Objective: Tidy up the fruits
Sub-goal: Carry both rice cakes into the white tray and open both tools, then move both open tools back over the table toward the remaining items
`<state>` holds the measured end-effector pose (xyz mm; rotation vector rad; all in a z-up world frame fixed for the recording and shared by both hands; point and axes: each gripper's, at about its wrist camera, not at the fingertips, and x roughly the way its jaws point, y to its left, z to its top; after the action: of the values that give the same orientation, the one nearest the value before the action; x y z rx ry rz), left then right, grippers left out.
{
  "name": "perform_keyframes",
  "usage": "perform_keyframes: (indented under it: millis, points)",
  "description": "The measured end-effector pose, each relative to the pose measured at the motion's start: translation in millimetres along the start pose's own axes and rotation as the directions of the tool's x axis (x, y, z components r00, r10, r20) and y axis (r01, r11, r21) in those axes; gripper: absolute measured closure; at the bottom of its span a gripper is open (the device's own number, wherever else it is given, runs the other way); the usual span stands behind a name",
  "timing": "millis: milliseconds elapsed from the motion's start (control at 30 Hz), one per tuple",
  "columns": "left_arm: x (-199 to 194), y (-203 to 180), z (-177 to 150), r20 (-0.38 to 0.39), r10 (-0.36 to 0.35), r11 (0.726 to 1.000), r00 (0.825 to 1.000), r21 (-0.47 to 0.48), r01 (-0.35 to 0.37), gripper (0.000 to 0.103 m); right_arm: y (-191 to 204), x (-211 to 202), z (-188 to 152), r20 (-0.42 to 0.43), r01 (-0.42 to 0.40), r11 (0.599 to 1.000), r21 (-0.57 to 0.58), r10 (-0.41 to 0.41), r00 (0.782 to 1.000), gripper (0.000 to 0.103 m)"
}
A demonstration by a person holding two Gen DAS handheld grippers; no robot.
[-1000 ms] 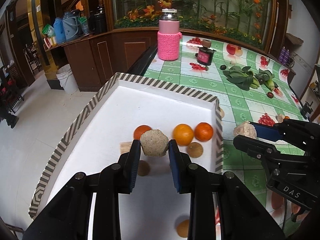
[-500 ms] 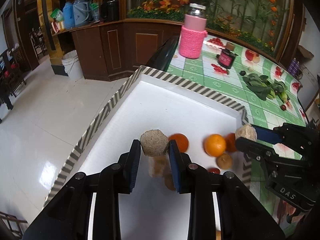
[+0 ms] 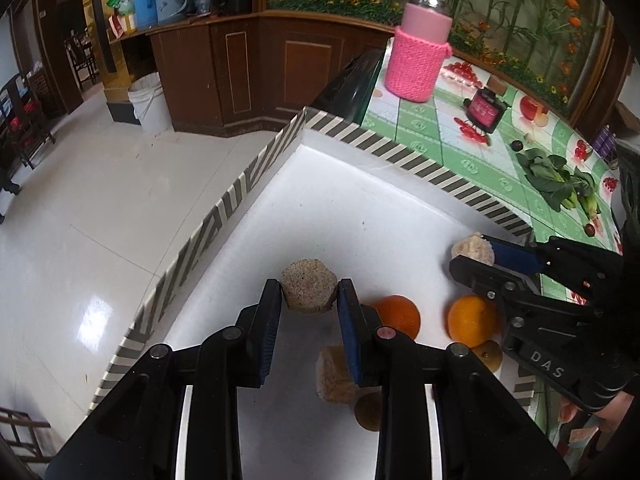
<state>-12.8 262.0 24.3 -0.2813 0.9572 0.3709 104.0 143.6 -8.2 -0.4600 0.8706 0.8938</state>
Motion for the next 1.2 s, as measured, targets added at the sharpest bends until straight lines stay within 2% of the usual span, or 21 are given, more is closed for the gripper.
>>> perform_keyframes:
  millis: [133, 200, 233, 267, 367, 467, 600, 700, 933, 1200]
  points:
    - [0, 1, -1, -0.001, 0.005, 1.000, 1.000, -0.007, -0.005, 0.075, -4, 5, -2, 0.005, -0.007, 1.000, 0.017, 0.007, 1.000, 0.071]
    - [-1, 1, -2, -0.004, 0.010, 1.000, 1.000, -0.014, -0.010, 0.064, -7, 0, -3, 0.017, -0.007, 1.000, 0.031, 0.006, 1.000, 0.061]
    - [-2, 1, -3, 0.002, 0.016, 1.000, 1.000, -0.015, -0.016, 0.054, -9, -3, -4, 0.026, -0.007, 0.999, 0.038, 0.006, 1.000, 0.059]
    - [-4, 1, -3, 0.011, 0.018, 1.000, 1.000, -0.015, -0.018, 0.049, -9, -8, -5, 0.037, -0.010, 0.999, 0.045, 0.008, 0.999, 0.055]
    - [-13, -1, -7, 0.038, 0.033, 0.999, 0.999, -0.012, -0.032, 0.046, -12, -23, -11, 0.062, -0.001, 0.998, 0.062, -0.003, 0.998, 0.045]
    - [-23, -10, -13, 0.074, 0.035, 0.999, 0.997, 0.002, -0.036, 0.041, -14, -41, -20, 0.087, 0.007, 0.997, 0.072, -0.014, 0.996, 0.044]
    - [-39, -30, -21, 0.118, 0.020, 0.999, 0.993, 0.040, -0.025, 0.039, -15, -65, -37, 0.111, 0.056, 0.996, 0.065, -0.063, 0.992, 0.031]
    - [-47, -46, -26, 0.139, -0.002, 0.998, 0.990, 0.068, -0.008, 0.035, -17, -83, -53, 0.125, 0.105, 0.993, 0.055, -0.111, 0.986, 0.030]
    - [-55, -85, -37, 0.133, -0.064, 0.991, 0.989, 0.129, 0.047, 0.035, -46, -128, -95, 0.158, 0.129, 0.983, 0.129, -0.149, 0.976, 0.027]
    - [-57, -141, -48, 0.102, -0.142, 0.970, 0.985, 0.215, 0.117, 0.035, -100, -159, -154, 0.115, 0.213, 0.948, 0.237, -0.245, 0.963, 0.026]
